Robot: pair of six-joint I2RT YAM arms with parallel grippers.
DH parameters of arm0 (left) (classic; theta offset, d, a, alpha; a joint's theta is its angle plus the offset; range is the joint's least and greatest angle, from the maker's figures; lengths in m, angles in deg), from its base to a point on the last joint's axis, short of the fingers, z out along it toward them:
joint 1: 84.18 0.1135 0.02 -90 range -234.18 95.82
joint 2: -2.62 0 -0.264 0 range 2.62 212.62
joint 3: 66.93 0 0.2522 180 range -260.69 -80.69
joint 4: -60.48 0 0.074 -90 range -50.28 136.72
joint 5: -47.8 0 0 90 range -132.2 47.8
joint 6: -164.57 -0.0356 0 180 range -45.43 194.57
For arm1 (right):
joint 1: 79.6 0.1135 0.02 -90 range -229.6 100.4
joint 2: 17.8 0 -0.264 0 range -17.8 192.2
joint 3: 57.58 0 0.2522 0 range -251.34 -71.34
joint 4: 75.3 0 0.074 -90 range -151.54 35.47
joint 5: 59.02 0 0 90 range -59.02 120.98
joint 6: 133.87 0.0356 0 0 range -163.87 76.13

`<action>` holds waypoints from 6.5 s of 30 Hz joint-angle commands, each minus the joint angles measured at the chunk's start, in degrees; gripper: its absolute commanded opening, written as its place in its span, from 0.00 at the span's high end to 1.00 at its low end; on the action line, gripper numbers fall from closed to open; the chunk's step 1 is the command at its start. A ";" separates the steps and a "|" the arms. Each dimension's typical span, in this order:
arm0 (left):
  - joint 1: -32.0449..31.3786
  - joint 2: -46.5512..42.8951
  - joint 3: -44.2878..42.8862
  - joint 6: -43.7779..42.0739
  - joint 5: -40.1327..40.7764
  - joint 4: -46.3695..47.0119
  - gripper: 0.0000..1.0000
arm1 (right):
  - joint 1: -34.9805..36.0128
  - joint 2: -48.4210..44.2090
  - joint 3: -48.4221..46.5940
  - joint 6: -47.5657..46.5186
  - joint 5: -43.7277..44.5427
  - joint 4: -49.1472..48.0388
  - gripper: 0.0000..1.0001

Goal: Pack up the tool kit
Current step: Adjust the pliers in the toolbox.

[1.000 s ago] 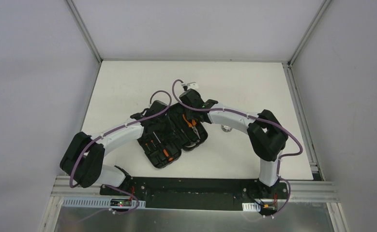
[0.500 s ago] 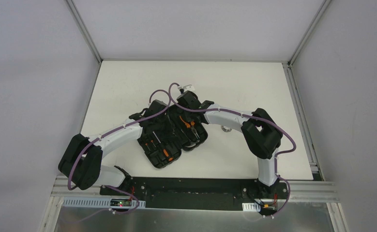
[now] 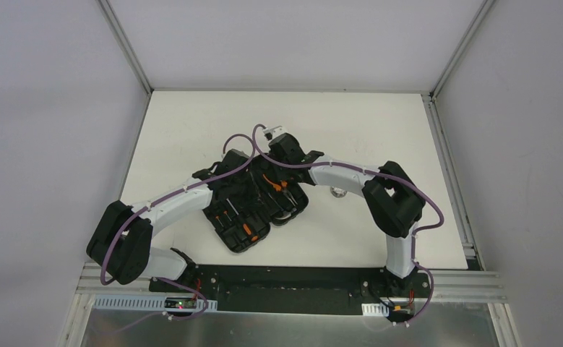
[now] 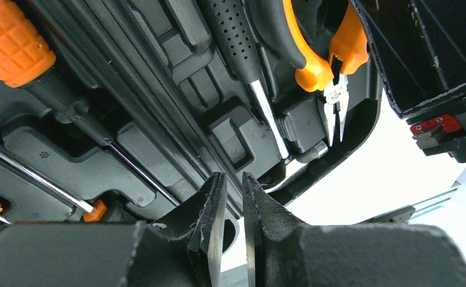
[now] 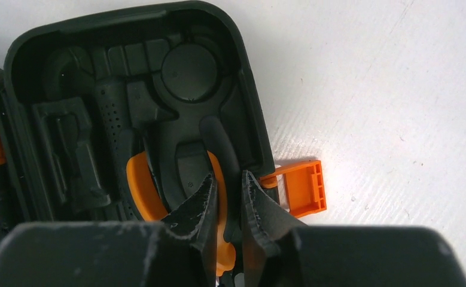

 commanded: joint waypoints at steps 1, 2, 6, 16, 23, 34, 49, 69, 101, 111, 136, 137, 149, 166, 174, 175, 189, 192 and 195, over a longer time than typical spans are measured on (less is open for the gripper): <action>-0.32 -1.50 -0.09 -1.14 1.26 -1.06 0.82 | -0.21 -1.77 3.21 -4.01 -4.63 -3.08 1.00; -0.33 -1.51 -0.09 -1.23 1.28 -1.06 0.82 | -0.33 -2.26 4.05 -5.03 -4.48 -4.06 1.00; -0.32 -1.22 -0.03 -1.23 1.24 -1.06 0.83 | -0.34 -3.59 5.84 -6.42 -4.44 -6.59 1.00; -0.32 -1.30 -0.08 -1.01 1.21 -1.06 0.83 | -0.41 -0.81 7.25 -4.00 -12.34 -8.01 0.97; -0.29 -1.53 -0.99 -1.23 1.39 -1.09 0.83 | -0.32 0.40 6.73 -4.12 -14.83 -7.33 0.78; 1.96 -0.69 -4.25 -1.59 2.01 -1.05 0.83 | -3.32 -8.49 7.43 -3.30 -13.43 -3.79 0.57; 3.19 1.37 -4.92 -2.57 1.51 -1.10 0.83 | -3.91 -10.43 16.84 10.23 -11.14 0.96 0.70; 3.19 4.68 -5.48 -1.16 -2.16 -0.98 0.83 | 7.75 -16.46 4.16 21.76 -1.53 20.01 0.78; 2.97 11.36 -2.81 0.61 -4.44 0.61 0.89 | 11.02 7.62 -0.69 24.65 -5.51 33.05 0.96; 2.67 13.11 -0.71 2.11 -4.54 2.27 0.91 | 11.06 13.74 0.45 24.89 -7.31 30.78 0.96; 2.67 9.37 -3.05 0.69 -1.72 1.40 0.89 | 3.57 -3.23 -6.76 19.37 -2.80 18.66 0.91; 2.67 9.31 -3.05 0.67 -1.76 1.40 0.89 | 3.53 -2.82 -7.02 19.33 -3.17 18.40 0.91; 2.67 9.31 -2.95 0.69 -2.10 1.40 0.89 | 3.27 3.12 -10.54 17.53 -3.23 17.81 0.91; 2.67 9.93 -1.44 0.66 -2.01 1.44 0.89 | 4.15 14.91 -1.18 20.24 -5.16 28.41 1.00; 2.67 10.28 -1.26 0.75 -1.84 1.38 0.89 | 4.53 8.60 2.30 19.33 -6.34 24.97 1.00; 2.67 10.00 -1.24 0.77 -1.82 1.40 0.88 | 4.42 6.86 1.42 18.79 -6.52 24.85 1.00; 2.70 -0.60 -3.69 -1.27 3.55 -2.20 0.69 | -1.25 -20.20 -2.64 14.35 0.66 26.15 0.70; 2.72 0.11 -5.58 -2.30 4.20 -3.04 0.71 | -4.57 -22.87 0.57 15.61 3.40 28.00 0.66; 2.67 2.93 -7.58 -2.55 2.84 -3.54 0.75 | -8.10 -25.35 4.41 16.67 5.34 28.29 0.63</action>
